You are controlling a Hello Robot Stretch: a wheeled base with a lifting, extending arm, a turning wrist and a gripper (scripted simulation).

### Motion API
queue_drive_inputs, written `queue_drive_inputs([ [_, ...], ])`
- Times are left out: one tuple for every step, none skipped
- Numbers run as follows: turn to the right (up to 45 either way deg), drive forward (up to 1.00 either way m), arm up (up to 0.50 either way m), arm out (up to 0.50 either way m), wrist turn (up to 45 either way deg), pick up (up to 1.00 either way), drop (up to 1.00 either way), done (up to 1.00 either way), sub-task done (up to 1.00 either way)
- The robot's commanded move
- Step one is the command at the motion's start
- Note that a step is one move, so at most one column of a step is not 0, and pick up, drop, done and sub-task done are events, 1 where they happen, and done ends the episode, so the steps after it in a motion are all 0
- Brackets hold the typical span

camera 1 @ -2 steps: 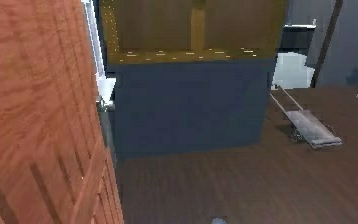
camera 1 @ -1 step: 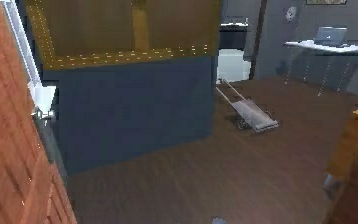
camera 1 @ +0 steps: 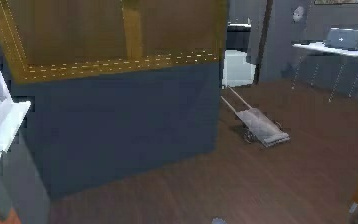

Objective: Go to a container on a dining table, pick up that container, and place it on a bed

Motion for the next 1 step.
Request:
queue_drive_inputs([
  [27.0,0.00,0.00,0.00,0.0,0.00,0.00,0.00,0.00],
])
